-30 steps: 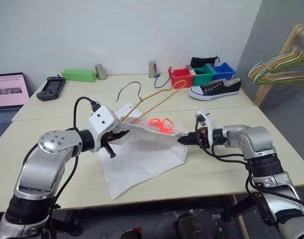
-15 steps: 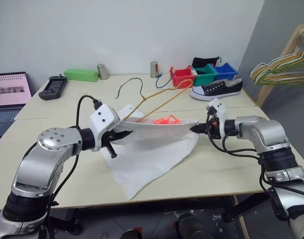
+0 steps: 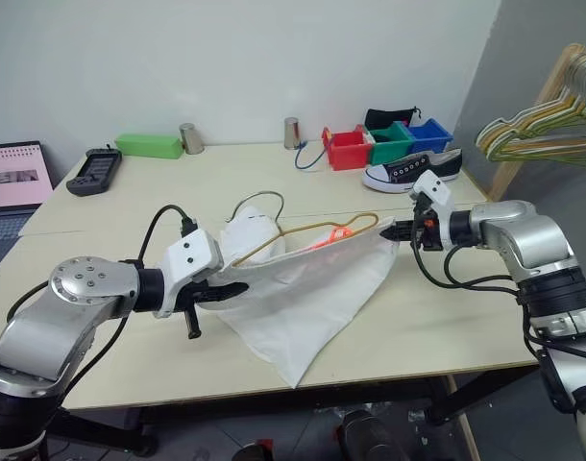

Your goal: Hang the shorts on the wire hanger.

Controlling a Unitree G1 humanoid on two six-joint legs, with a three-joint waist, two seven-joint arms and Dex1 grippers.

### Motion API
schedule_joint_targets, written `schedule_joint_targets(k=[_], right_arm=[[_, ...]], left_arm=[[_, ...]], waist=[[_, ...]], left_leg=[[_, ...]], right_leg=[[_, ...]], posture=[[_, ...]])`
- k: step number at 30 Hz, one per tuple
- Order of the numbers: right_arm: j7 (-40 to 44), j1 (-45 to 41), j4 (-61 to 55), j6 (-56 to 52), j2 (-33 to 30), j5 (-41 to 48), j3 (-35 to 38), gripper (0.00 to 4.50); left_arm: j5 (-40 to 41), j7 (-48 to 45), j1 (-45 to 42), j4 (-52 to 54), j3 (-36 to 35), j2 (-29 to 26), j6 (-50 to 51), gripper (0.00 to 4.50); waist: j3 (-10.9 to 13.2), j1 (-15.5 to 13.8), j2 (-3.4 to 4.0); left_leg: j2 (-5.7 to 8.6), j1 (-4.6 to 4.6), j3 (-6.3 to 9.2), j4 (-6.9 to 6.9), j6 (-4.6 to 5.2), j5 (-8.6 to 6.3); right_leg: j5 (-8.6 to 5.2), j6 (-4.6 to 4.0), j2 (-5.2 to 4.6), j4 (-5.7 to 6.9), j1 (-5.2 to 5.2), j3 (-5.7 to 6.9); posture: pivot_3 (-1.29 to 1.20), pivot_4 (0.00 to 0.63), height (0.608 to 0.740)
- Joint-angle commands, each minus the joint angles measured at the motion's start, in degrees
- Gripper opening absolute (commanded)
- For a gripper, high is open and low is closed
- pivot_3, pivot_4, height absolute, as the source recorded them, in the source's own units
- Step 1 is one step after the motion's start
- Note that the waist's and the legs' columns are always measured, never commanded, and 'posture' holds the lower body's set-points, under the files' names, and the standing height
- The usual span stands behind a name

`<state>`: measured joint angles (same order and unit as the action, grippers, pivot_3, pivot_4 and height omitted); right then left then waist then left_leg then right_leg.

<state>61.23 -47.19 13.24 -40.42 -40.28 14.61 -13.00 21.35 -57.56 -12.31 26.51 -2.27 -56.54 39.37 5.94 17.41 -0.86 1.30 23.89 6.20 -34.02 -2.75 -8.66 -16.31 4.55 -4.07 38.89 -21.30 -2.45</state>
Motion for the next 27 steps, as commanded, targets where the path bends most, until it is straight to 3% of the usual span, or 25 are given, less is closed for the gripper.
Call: schedule_joint_targets(k=[1,12,27], right_arm=[[0.9,0.3,-5.0,1.7,-3.9,-2.8,-0.1,0.02],[-2.2,-2.4,-19.0,-2.8,-2.8,-3.0,-0.5,0.02],[-2.6,-3.3,-31.2,-8.1,-2.5,-2.3,-1.8,0.02]], left_arm=[[-3.2,1.3,-0.2,-1.4,1.2,-1.4,-1.7,0.00],[-8.2,3.3,-6.7,-3.9,9.8,2.6,-3.6,0.00],[-13.6,3.9,-12.2,-9.5,14.3,8.7,-5.8,0.00]], waist=[[0.0,0.0,0.00],[0.0,0.2,0.00],[0.0,0.8,-0.03]], left_leg=[[-0.01,0.00,0.01,0.00,0.00,0.00],[0.00,0.00,0.02,0.01,-0.01,0.00],[0.00,0.01,0.04,0.02,-0.01,0.00]], right_leg=[[0.00,0.00,0.00,0.00,0.00,0.00],[-0.01,-0.02,0.00,0.01,-0.02,0.01],[0.14,0.26,-0.01,0.01,-0.05,0.03]], posture=[[-0.25,0.036,0.740],[-0.27,0.024,0.740],[-0.31,0.004,0.740]])
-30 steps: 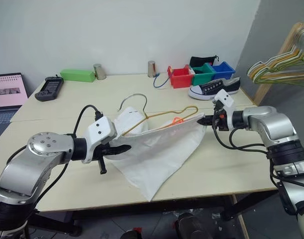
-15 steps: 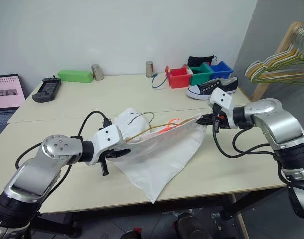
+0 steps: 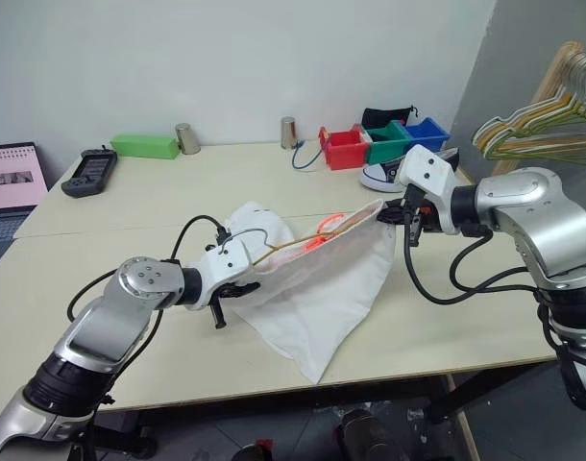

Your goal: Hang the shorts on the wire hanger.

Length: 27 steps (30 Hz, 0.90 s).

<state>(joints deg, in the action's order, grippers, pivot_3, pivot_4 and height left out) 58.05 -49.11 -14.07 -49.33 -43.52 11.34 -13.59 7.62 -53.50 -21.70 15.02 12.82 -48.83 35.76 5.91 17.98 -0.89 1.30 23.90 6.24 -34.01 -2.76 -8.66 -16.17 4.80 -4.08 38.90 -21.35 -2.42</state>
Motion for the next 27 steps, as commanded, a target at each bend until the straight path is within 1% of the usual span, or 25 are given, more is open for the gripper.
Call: schedule_joint_targets(k=[1,9,12,15,20,27], right_arm=[[0.6,-1.4,-3.7,0.8,0.4,0.7,-1.0,0.02],[0.6,1.8,5.6,8.5,-6.0,-4.7,0.0,0.02],[0.8,1.8,6.9,9.7,-6.5,-5.1,0.3,0.02],[0.7,0.9,8.0,10.2,-6.6,-5.2,0.4,0.02],[0.8,-1.1,5.6,8.0,-5.5,-3.8,0.6,0.02],[1.1,-3.8,0.0,3.4,-4.5,-2.0,0.6,0.02]], left_arm=[[0.1,-0.4,-2.6,1.8,-0.9,0.9,-2.3,0.00],[-0.1,-1.2,0.1,0.1,-3.4,-1.5,-4.2,0.00],[-0.2,-0.6,0.2,-0.4,-4.2,-1.7,-4.8,0.00],[-0.9,-1.3,1.0,-0.2,-3.7,-2.9,-4.5,0.00],[-2.1,-1.5,1.1,0.2,-1.8,-3.5,-3.7,0.00],[-4.8,-1.6,-1.0,-0.6,1.3,-3.5,-2.3,0.00]], waist=[[0.0,0.4,0.00],[-0.1,2.2,-0.06],[-0.1,3.0,-0.06],[-0.1,4.3,-0.06],[0.0,5.6,-0.06],[0.0,5.8,-0.06]], left_leg=[[0.01,0.00,0.00,0.00,0.00,0.00],[0.03,0.00,-0.03,0.00,0.00,0.00],[0.03,0.00,-0.03,0.00,0.00,0.00],[0.01,-0.02,-0.02,0.00,0.01,0.00],[0.01,-0.01,-0.02,0.02,0.01,0.00],[0.01,-0.01,-0.01,0.03,0.01,0.00]], right_leg=[[0.00,0.00,-0.01,0.00,0.00,0.00],[0.01,0.01,-0.06,0.00,0.02,0.00],[0.01,0.01,-0.06,0.00,0.02,0.01],[0.01,0.01,-0.06,0.03,0.03,0.03],[-0.01,0.03,-0.05,0.04,0.02,0.03],[-0.03,0.06,-0.04,0.04,0.03,0.03]], posture=[[-0.32,0.000,0.740],[-0.34,0.000,0.740],[-0.34,0.002,0.740],[-0.34,0.011,0.740],[-0.35,0.017,0.740],[-0.36,0.025,0.740]])
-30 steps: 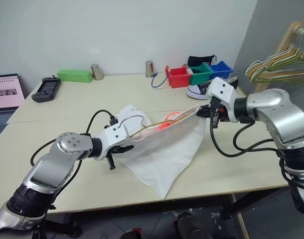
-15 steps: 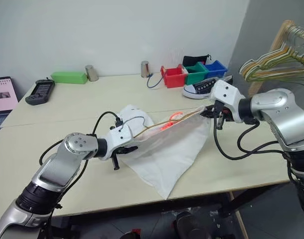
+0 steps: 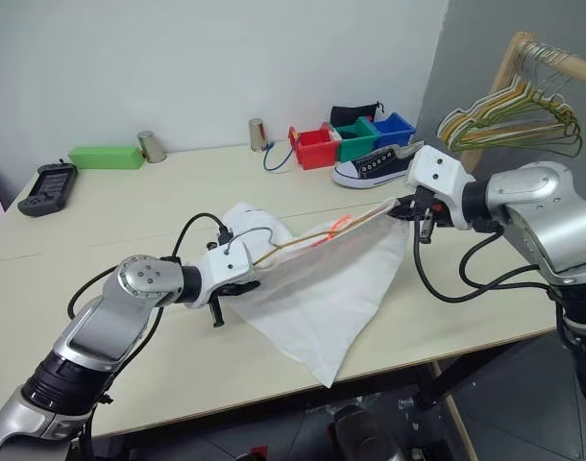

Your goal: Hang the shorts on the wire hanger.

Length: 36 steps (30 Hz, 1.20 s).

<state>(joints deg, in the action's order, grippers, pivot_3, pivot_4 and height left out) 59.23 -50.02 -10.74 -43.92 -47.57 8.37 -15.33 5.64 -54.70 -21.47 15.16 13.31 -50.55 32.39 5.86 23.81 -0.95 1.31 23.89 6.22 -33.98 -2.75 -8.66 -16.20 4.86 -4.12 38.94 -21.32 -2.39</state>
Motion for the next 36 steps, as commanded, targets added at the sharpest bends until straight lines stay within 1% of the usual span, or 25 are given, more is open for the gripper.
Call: schedule_joint_targets(k=[1,7,11,17,23,25,26,27,28,30,31,32,36], right_arm=[[-0.1,-3.1,-4.1,-2.7,-0.3,1.2,2.4,0.02],[-1.1,-3.3,-11.3,-8.5,2.4,4.5,1.7,0.02],[-3.6,-2.4,-14.0,-10.9,5.6,5.1,0.3,0.02],[-6.9,-1.2,-12.2,-8.4,7.6,2.0,-3.3,0.02],[-7.5,-1.0,-9.9,-4.8,7.1,-1.4,-5.7,0.02],[-6.5,-1.1,-9.3,-4.2,6.4,-1.3,-5.3,0.54],[-5.9,-1.2,-9.1,-3.9,6.0,-1.2,-5.2,0.65],[-5.3,-1.3,-9.0,-3.7,5.5,-1.1,-5.1,1.01],[-4.8,-1.4,-8.9,-3.4,5.0,-1.1,-5.1,1.11],[-3.9,-2.1,-8.6,-2.6,4.1,-1.3,-5.0,1.62],[-3.4,-2.4,-8.4,-2.1,3.6,-1.4,-5.0,1.79],[-2.8,-2.8,-8.1,-1.3,3.0,-1.8,-5.3,1.93],[-1.2,-3.7,-5.3,3.9,0.4,-5.6,-7.3,2.92]], left_arm=[[-3.3,-0.4,-1.5,-1.0,1.2,-1.9,1.0,0.00],[-4.1,1.6,-5.4,-2.1,2.3,1.9,3.7,0.00],[-4.3,2.4,-7.9,-2.1,2.8,5.0,4.8,0.00],[-4.3,2.1,-9.3,-1.4,2.7,6.6,4.5,0.00],[-3.9,1.8,-9.6,-0.5,2.4,7.5,4.7,0.00],[-4.3,1.9,-9.2,-0.7,2.4,7.4,4.2,0.00],[-4.4,2.0,-9.1,-0.8,2.5,7.3,4.0,0.00],[-4.5,2.0,-8.9,-0.7,2.6,7.3,3.9,0.00],[-4.5,2.1,-8.7,-0.5,2.6,7.3,3.9,0.00],[-4.5,2.1,-8.4,-0.2,2.6,7.3,3.9,0.00],[-4.5,2.2,-8.2,-0.1,2.7,7.3,3.9,0.00],[-4.6,2.2,-8.1,0.0,2.7,7.3,3.8,0.00],[-4.7,2.3,-7.8,0.6,2.8,7.5,3.6,0.00]], waist=[[0.0,0.0,0.00],[0.0,0.0,0.00],[0.0,0.0,0.00],[0.0,0.0,0.00],[0.0,-0.1,0.00],[0.0,-0.1,0.00],[0.0,-0.1,0.00],[0.0,-0.1,0.00],[0.0,-0.1,0.00],[0.0,-0.1,0.00],[0.0,-0.1,0.00],[0.0,-0.1,0.00],[0.0,-0.1,0.00]], left_leg=[[0.00,0.01,0.00,0.00,0.00,0.00],[0.00,0.00,0.01,0.00,0.00,0.00],[0.00,0.01,0.01,0.00,0.00,0.00],[0.00,0.01,0.02,0.00,0.00,0.00],[0.01,0.01,0.01,0.00,0.00,0.00],[0.01,0.01,0.01,0.00,0.00,0.00],[0.01,0.01,0.01,0.00,0.00,0.00],[0.00,0.00,0.01,0.00,0.00,0.00],[0.01,0.01,0.01,0.00,0.00,0.00],[0.01,0.01,0.01,0.00,0.00,0.00],[0.01,0.01,0.01,0.00,0.00,0.00],[0.01,0.00,0.02,-0.01,0.00,0.00],[0.01,0.00,0.01,0.00,0.00,0.00]], right_leg=[[0.00,0.00,0.00,0.00,0.00,0.00],[-0.01,0.01,0.00,0.00,0.00,0.00],[-0.01,0.02,0.00,0.00,0.00,0.00],[-0.01,0.02,0.01,0.00,0.00,0.00],[-0.01,0.02,0.00,0.00,0.00,-0.01],[-0.01,0.02,0.00,0.00,0.00,-0.01],[-0.01,0.02,0.01,0.00,0.00,-0.01],[-0.01,0.02,0.01,0.00,0.00,-0.01],[-0.01,0.02,0.01,0.00,0.00,-0.01],[-0.01,0.02,0.00,0.00,0.01,-0.01],[-0.01,0.02,0.00,0.00,0.01,-0.01],[-0.01,0.02,0.00,0.00,0.01,-0.01],[-0.01,0.02,0.00,0.00,0.01,-0.01]], posture=[[-0.37,0.026,0.740],[-0.37,0.036,0.740],[-0.37,0.038,0.740],[-0.36,0.041,0.740],[-0.35,0.038,0.740],[-0.35,0.038,0.740],[-0.35,0.038,0.740],[-0.35,0.038,0.740],[-0.35,0.038,0.740],[-0.35,0.038,0.740],[-0.35,0.038,0.740],[-0.35,0.038,0.740],[-0.34,0.035,0.740]])
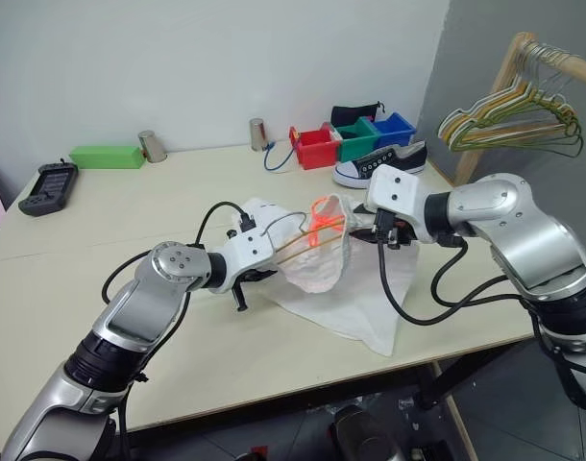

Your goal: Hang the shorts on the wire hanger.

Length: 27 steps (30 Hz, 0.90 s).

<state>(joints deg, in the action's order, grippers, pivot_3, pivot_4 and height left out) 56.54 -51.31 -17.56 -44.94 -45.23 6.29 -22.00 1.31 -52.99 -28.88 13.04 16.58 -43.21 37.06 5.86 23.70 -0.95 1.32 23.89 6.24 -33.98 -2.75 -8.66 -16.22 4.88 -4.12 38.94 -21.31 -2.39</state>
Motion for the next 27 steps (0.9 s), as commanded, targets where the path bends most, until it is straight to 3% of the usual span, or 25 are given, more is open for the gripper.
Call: schedule_joint_targets(k=[1,6,10,20,23,27], right_arm=[[1.7,-2.5,2.5,6.3,-2.3,-4.4,-1.1,3.08],[3.7,-3.7,7.9,14.5,-3.9,-10.9,-4.4,4.11],[8.2,-3.8,11.4,21.4,-5.5,-15.3,-7.4,4.11],[8.9,-4.5,19.4,30.8,-0.6,-22.9,-8.8,4.11],[9.0,-4.3,20.2,32.1,0.0,-24.0,-8.2,3.66],[10.4,-3.4,19.1,32.6,0.3,-23.8,-7.4,2.68]], left_arm=[[-0.2,0.5,-0.3,3.1,-0.5,0.2,-1.2,0.00],[-0.8,-0.3,0.6,5.1,0.0,-0.7,-2.6,0.00],[-0.9,-0.1,0.8,6.1,-0.3,-0.7,-3.1,0.00],[-2.0,0.4,1.6,8.0,-0.2,-1.2,-3.3,0.00],[-2.3,0.6,2.0,8.3,-0.2,-1.0,-3.3,0.00],[-2.8,1.4,1.6,7.8,-0.4,-0.5,-3.4,0.00]], waist=[[0.0,0.0,0.00],[0.0,0.0,0.00],[0.0,-0.1,0.00],[0.0,-0.2,0.00],[0.0,-0.5,0.00],[0.0,-0.8,0.00]], left_leg=[[0.01,0.00,0.00,0.00,0.00,0.00],[0.00,-0.01,-0.01,0.00,0.00,0.00],[0.02,0.00,0.00,0.00,0.00,0.00],[0.02,-0.03,0.01,-0.01,0.00,0.00],[0.03,-0.03,0.02,-0.02,0.00,0.00],[0.04,-0.04,0.04,-0.03,0.00,0.00]], right_leg=[[0.00,0.00,0.00,0.00,0.00,0.00],[0.00,0.00,0.00,0.00,0.00,0.00],[0.00,0.00,-0.01,0.00,0.00,-0.01],[0.00,0.00,0.00,0.03,0.02,0.00],[0.01,0.01,-0.01,0.03,0.05,-0.01],[0.01,0.02,-0.01,0.03,0.06,0.00]], posture=[[-0.34,0.033,0.740],[-0.32,0.030,0.740],[-0.30,0.026,0.740],[-0.28,0.018,0.740],[-0.27,0.017,0.740],[-0.28,0.019,0.740]])
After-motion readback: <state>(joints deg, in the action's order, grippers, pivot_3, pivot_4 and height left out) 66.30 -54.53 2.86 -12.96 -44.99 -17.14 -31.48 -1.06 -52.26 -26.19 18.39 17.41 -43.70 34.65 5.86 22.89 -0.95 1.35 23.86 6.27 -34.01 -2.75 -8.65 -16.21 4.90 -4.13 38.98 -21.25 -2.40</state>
